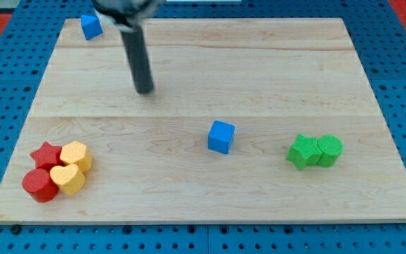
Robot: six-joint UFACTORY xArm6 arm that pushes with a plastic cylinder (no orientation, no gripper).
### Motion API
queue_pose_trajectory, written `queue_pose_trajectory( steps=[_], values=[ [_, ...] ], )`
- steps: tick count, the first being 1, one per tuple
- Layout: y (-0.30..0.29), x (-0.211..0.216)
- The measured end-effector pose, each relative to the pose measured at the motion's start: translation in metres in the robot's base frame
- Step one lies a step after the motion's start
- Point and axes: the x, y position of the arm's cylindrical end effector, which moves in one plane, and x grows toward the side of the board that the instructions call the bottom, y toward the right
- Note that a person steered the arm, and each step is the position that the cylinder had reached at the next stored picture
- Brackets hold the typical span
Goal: Push the blue cube towards the center left of the board
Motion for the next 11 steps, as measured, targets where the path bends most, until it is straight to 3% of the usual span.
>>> queue_pose_trajectory(
  steps=[1, 2, 3, 5, 7, 8, 10, 11],
  values=[
    [0.057, 0.090],
    [0.108, 0.120],
    [0.154, 0.094],
    [0.074, 0.076],
    [0.038, 0.078],
    [0.026, 0.043],
    [-0.122, -0.018],
    [-0.139, -0.040]
  ],
)
